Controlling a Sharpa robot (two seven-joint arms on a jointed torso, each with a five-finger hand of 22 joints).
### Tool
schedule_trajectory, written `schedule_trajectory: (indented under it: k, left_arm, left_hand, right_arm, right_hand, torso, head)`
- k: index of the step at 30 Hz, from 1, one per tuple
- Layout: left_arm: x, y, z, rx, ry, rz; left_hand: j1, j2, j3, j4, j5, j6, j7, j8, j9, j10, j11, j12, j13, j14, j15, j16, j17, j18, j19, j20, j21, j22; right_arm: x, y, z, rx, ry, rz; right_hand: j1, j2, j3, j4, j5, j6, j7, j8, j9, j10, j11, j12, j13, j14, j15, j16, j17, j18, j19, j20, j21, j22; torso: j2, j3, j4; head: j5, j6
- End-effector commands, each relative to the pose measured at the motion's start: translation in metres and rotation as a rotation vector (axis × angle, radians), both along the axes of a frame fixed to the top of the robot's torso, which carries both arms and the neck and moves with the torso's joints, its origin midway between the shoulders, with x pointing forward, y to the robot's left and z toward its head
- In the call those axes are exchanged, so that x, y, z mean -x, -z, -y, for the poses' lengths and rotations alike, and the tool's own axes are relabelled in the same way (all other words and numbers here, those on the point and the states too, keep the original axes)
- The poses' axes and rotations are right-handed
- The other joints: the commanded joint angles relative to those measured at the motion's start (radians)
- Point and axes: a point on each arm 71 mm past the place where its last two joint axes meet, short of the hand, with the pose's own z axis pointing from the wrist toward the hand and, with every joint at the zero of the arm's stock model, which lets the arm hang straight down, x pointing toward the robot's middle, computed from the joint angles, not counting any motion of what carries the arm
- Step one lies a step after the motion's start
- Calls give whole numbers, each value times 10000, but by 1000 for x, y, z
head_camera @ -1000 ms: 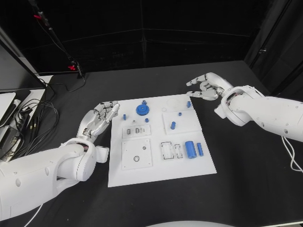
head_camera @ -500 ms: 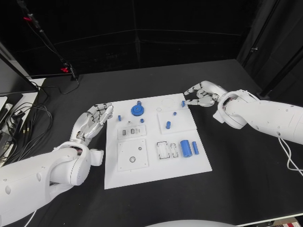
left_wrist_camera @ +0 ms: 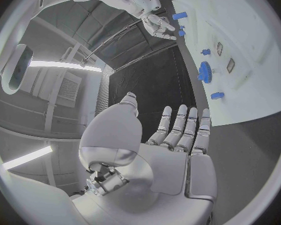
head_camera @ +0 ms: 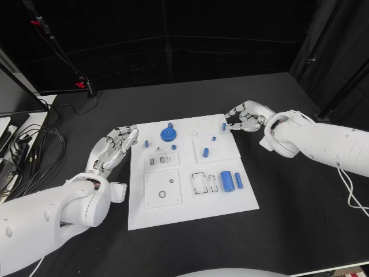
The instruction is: Assemble the parts on the task board
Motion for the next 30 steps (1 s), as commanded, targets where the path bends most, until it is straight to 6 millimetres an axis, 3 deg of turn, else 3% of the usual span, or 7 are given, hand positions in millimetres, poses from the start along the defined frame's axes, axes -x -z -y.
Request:
schedule_trajectory:
  k: [1, 30]
  left_arm:
    - [7, -21, 1, 770, 405, 2857]
    - [6, -21, 1, 732, 371, 2786]
  left_hand:
    - [26, 47, -44, 0, 57, 68, 1596, 34, -8, 51, -6, 34, -6, 63, 26, 35, -3, 105, -19, 7, 53, 15]
    - [46, 71, -74, 0, 63, 92, 1595, 44, -8, 78, -10, 52, -5, 90, 20, 49, -3, 110, -15, 6, 68, 19]
  right_arm:
    - [-2, 0, 0, 136, 192, -51]
    - [-9, 9, -8, 537, 330, -802]
  right_hand:
    - [86, -6, 23, -75, -49, -75, 18, -8, -2, 1058, 58, 25, 2629, 1059, 78, 25, 2634, -74, 1042, 20, 34, 2634]
    - [247, 73, 65, -174, -64, 81, -53, 117, 43, 1058, -16, 25, 2629, 1059, 36, 25, 2634, -74, 1042, 14, 34, 2634]
  torso:
    - [-9, 4, -16]
    - [-8, 6, -21]
  head:
    - [25, 7]
    - [77, -40]
